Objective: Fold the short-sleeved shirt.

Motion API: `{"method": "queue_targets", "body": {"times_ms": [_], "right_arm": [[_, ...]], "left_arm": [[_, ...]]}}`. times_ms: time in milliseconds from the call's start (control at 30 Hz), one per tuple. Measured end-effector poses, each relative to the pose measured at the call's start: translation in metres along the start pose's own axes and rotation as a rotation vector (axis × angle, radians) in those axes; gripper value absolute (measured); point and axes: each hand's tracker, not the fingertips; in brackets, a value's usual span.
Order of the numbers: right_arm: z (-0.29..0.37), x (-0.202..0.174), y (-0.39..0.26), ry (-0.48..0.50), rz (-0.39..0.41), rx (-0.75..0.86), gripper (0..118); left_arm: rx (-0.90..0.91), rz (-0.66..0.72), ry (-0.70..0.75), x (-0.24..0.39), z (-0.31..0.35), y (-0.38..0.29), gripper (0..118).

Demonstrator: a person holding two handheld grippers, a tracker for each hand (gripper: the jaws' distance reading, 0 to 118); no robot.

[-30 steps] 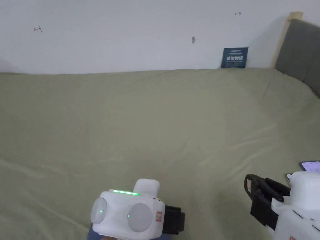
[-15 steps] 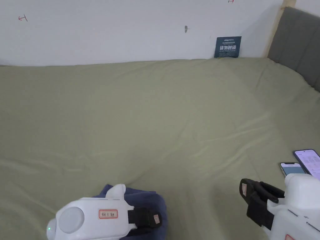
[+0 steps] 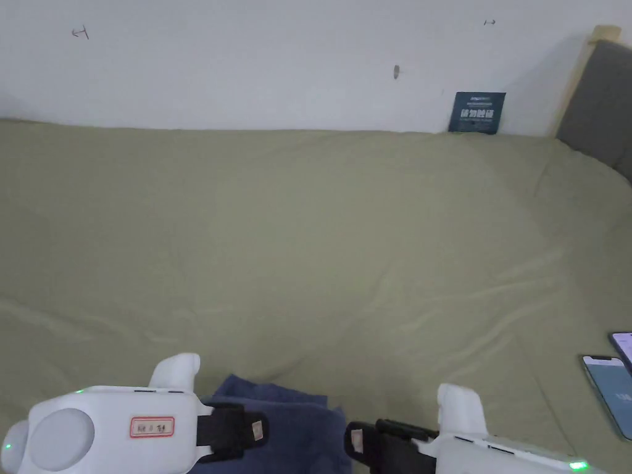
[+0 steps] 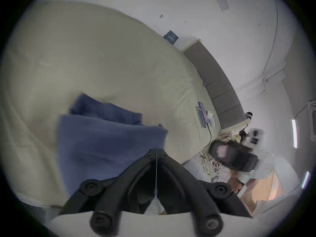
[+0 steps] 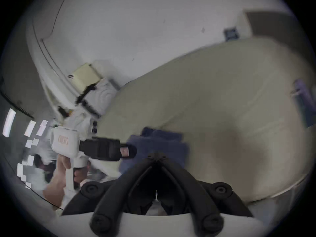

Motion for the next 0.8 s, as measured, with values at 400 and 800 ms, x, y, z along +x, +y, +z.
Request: {"method": "queue_targets", "body": {"times_ms": [400,800], "right_arm": [[-0.103,0.108,-0.025,0.361,-0.424,-0.199,2],[-0.102,0.101,-0.022,0.337,-0.39,-0.218,2]], "left_arm": [[-0.049,0.172,-0.028,-0.109,0.013,0.01,5],[-0.146,0.22,-0.311,-0.116,-0.064,0.012,100]]}}
